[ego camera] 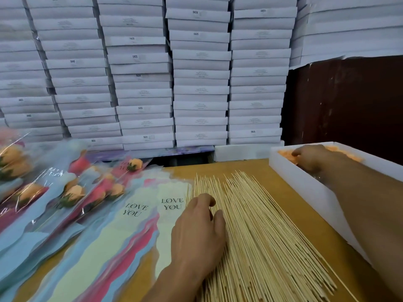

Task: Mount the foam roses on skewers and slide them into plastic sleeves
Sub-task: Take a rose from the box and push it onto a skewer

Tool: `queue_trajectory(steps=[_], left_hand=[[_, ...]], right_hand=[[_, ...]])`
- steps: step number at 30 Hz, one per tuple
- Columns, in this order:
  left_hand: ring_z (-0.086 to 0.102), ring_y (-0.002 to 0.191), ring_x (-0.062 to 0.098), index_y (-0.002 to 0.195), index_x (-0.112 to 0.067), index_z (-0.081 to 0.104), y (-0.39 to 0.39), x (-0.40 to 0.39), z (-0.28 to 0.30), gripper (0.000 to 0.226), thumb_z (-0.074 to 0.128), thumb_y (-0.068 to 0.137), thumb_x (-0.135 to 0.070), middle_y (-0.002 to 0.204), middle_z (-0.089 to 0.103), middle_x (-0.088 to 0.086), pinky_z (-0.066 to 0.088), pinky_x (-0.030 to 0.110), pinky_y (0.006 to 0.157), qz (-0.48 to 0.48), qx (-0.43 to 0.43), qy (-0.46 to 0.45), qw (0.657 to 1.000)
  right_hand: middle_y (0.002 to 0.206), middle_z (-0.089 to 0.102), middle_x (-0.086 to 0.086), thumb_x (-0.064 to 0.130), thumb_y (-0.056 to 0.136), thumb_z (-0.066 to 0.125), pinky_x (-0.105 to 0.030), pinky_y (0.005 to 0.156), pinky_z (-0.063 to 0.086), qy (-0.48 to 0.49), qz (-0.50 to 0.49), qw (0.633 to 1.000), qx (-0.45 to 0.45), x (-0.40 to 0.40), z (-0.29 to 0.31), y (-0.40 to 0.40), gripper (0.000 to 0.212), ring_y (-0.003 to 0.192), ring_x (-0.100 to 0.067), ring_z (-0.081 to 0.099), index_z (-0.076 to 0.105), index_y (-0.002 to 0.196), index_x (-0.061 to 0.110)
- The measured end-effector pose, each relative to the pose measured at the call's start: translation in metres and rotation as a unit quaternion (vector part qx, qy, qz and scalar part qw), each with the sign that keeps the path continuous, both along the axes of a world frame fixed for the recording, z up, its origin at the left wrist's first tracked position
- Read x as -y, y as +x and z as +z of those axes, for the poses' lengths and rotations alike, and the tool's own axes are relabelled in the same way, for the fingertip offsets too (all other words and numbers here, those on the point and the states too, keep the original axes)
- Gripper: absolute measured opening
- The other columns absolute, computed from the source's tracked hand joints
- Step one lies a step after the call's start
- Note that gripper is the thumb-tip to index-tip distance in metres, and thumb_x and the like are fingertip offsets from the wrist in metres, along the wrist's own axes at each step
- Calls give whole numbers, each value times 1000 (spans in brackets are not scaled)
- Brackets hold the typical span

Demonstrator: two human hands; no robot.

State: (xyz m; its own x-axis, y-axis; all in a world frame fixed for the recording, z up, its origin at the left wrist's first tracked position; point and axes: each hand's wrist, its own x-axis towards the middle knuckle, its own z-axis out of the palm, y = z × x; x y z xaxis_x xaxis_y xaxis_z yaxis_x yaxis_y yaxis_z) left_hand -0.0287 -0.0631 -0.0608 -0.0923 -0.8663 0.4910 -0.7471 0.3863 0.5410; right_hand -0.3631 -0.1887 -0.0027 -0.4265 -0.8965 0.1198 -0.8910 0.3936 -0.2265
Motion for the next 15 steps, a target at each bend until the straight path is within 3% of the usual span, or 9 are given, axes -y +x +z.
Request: queue_trajectory(steps=[3, 7, 9, 11, 13, 15], left_hand=[[56, 91, 7, 113, -36, 49, 0, 0, -2, 16, 47, 98, -43, 105, 57, -15, 48, 30, 78, -3, 5, 0, 1000], [53, 88, 5, 113, -37, 48, 0, 2, -4, 16, 47, 98, -44, 101, 54, -16, 45, 27, 75, -9, 7, -1, 1000], [53, 86, 5, 112, -37, 47, 0, 1, -3, 15, 47, 98, -44, 101, 53, -16, 44, 26, 73, -11, 9, -1, 1000], [53, 85, 4, 112, -37, 48, 0, 1, -4, 15, 47, 98, -44, 100, 53, -16, 44, 26, 72, -14, 11, -2, 1000], [54, 86, 5, 113, -36, 48, 0, 1, -4, 16, 47, 98, -43, 101, 54, -16, 44, 27, 73, -12, 11, -2, 1000], [54, 87, 6, 113, -35, 49, -1, 1, -3, 17, 48, 98, -43, 104, 55, -15, 43, 27, 73, -10, 4, -2, 1000]], right_hand=[[150, 41, -15, 15, 101, 49, -47, 104, 49, 2, 21, 1000, 20, 13, -3, -8, 51, 118, -34, 54, 47, 149, 32], [129, 48, -15, 22, 99, 57, -43, 97, 50, -10, 12, 999, -38, 28, 1, -3, 33, 85, -23, 52, 66, 130, 25], [125, 47, -15, 21, 97, 60, -42, 94, 50, -11, 3, 999, -47, 31, 0, -3, 26, 80, -24, 52, 71, 120, 22], [124, 46, -16, 23, 94, 66, -44, 96, 49, -11, -14, 999, -35, 33, -1, -6, 23, 95, -29, 53, 73, 114, 16], [113, 45, -13, 29, 89, 73, -47, 101, 47, -19, -28, 999, -25, 32, 1, -11, 33, 117, -33, 44, 71, 114, 8], [110, 46, -13, 38, 82, 78, -46, 97, 46, -23, -30, 999, -19, 29, 6, -14, 47, 120, -34, 38, 68, 115, 6]])
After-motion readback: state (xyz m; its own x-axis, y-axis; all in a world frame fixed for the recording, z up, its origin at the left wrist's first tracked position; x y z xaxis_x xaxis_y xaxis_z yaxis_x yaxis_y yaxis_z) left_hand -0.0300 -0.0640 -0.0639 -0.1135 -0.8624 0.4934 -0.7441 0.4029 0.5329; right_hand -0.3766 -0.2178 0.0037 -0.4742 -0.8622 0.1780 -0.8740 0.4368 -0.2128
